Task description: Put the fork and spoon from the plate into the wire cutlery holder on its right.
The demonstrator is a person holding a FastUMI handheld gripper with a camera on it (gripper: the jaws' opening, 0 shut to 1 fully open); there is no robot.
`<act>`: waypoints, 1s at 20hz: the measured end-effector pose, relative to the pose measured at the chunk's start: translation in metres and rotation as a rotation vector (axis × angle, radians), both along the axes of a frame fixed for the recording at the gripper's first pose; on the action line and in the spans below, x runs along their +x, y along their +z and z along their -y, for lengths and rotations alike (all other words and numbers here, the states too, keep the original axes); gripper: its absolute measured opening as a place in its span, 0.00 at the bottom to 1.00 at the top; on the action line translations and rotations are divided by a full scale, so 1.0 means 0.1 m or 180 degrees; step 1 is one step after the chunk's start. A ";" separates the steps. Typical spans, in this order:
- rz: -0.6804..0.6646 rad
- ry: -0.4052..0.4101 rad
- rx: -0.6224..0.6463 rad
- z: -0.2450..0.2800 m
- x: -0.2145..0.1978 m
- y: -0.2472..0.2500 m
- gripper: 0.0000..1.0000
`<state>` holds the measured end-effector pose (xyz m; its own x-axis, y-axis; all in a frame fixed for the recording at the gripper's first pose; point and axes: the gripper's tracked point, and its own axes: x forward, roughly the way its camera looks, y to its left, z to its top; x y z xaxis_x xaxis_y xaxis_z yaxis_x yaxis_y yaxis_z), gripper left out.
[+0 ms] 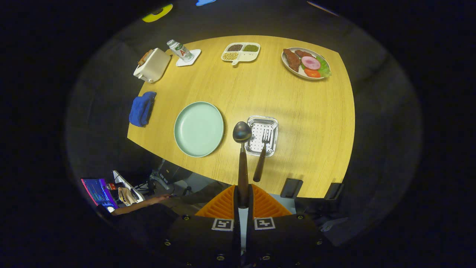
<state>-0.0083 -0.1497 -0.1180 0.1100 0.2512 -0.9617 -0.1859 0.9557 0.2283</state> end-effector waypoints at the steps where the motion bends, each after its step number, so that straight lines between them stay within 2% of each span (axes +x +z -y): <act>1: -0.0025 -0.0032 -0.0007 0.05 0.02 -0.02 0.06; 6: -0.0238 -0.0055 -0.0034 0.14 0.10 -0.22 0.06; 14: -0.0562 0.0119 -0.0182 0.06 0.40 -0.52 0.06; 19: -0.0553 0.0144 -0.0292 0.04 0.52 -0.64 0.07; 20: -0.0541 0.0120 -0.0269 0.03 0.54 -0.61 0.09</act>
<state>0.0459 -0.1523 -0.1787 -0.0638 0.1696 -0.9835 -0.1877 0.9658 0.1787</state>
